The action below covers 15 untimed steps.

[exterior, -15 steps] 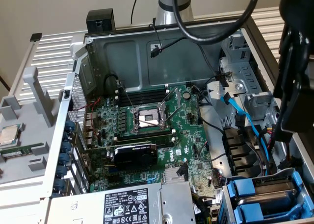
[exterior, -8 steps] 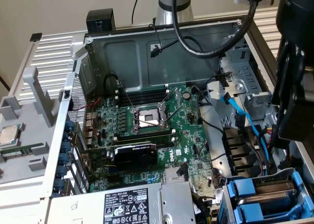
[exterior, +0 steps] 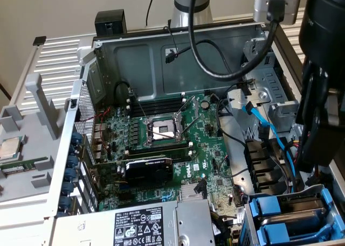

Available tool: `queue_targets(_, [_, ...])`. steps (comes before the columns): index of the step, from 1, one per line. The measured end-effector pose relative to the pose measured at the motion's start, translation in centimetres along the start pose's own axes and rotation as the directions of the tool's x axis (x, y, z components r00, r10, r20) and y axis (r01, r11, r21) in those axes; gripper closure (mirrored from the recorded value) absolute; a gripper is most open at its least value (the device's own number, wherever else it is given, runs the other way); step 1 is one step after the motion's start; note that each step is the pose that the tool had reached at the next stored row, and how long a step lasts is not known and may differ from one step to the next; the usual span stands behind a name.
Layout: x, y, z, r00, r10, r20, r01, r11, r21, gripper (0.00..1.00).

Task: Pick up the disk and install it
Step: 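Insert the first disk wire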

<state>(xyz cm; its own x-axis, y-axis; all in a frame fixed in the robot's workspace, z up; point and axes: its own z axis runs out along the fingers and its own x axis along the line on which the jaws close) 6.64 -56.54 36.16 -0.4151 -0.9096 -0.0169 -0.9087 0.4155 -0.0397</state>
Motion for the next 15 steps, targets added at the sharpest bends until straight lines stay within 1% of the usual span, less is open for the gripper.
queue_targets(4, [0.0, 0.03, 0.68, 1.0, 0.003, 0.0011, -0.003, 1.0, 0.0029, 0.29])
queue_targets(8, [0.0, 0.21, 1.03, 1.0, 0.006, 0.0059, -0.006, 0.9999, 0.0158, 0.29])
queue_targets(10, [0.1, 0.44, 1.21, 0.9999, 0.008, 0.0085, -0.008, 0.9997, 0.0229, 0.29])
queue_targets(12, [0.2, 0.68, 1.4, 0.9999, 0.01, 0.0106, -0.01, 0.9995, 0.0282, 0.29])
queue_targets(13, [0.2, 0.74, 1.46, 0.9998, 0.012, 0.0125, -0.012, 0.9994, 0.0325, 0.29])
queue_targets(15, [0.2, 0.74, 1.53, 0.9996, 0.022, 0.0176, -0.023, 0.9987, 0.0445, 0.29])
